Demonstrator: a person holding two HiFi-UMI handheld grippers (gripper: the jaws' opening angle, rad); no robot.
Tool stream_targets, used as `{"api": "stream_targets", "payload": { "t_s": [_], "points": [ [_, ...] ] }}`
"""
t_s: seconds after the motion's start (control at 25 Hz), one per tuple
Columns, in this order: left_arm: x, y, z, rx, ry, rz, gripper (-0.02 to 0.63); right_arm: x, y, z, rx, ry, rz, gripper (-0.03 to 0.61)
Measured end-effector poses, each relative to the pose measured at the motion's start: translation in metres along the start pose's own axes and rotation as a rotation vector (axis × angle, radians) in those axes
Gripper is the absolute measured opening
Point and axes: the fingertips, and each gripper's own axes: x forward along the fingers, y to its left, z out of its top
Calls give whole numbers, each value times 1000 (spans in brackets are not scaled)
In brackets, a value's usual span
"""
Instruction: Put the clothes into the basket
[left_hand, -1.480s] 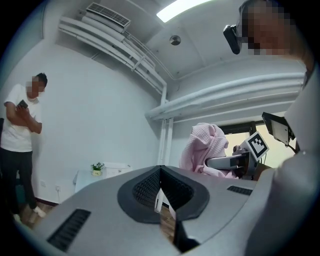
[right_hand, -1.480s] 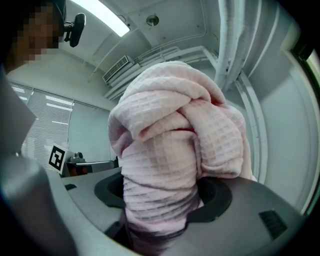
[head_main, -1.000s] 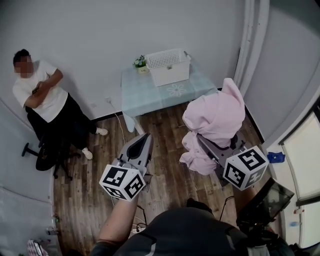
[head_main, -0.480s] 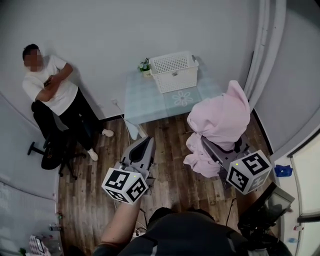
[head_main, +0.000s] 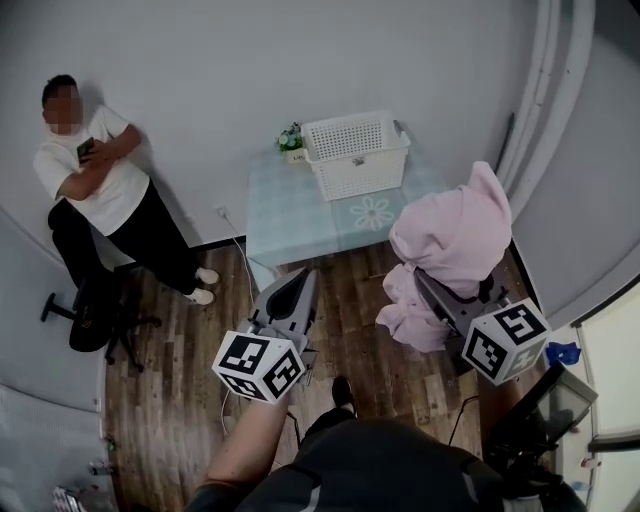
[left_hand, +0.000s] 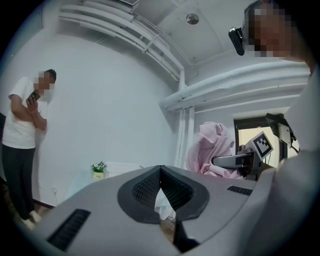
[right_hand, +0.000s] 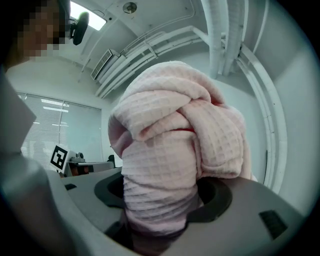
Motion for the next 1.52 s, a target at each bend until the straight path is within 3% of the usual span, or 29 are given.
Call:
{"api": "stream_targets", "payload": {
  "t_s": [0.64, 1.12, 1.52],
  "points": [
    [68, 146, 30, -23, -47, -49, 9, 159, -5, 28, -22, 27, -61, 314],
    [123, 180, 31, -36, -36, -68, 9, 212, -35, 35, -5, 26, -62, 313],
    [205, 194, 46, -2, -33, -21, 9, 261, -107, 56, 15, -6, -11, 314]
  ]
}}
